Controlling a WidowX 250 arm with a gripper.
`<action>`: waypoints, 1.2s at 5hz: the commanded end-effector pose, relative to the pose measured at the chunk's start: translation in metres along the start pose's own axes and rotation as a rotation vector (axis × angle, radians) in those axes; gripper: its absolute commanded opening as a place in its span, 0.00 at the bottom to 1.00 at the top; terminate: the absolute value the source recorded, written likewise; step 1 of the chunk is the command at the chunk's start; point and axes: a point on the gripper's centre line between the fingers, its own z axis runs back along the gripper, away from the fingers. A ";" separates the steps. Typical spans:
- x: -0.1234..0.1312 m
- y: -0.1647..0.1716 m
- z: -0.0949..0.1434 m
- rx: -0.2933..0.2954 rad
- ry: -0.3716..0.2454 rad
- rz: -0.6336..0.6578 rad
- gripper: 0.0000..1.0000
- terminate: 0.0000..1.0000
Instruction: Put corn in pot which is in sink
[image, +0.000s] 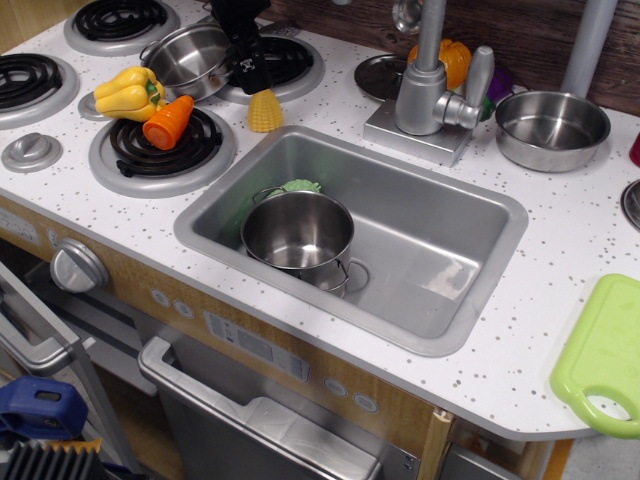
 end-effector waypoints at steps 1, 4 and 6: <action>0.000 0.000 0.000 0.000 0.000 0.000 1.00 0.00; -0.005 0.009 -0.013 -0.079 -0.095 -0.053 1.00 0.00; -0.003 0.007 -0.012 -0.064 -0.085 -0.046 0.00 0.00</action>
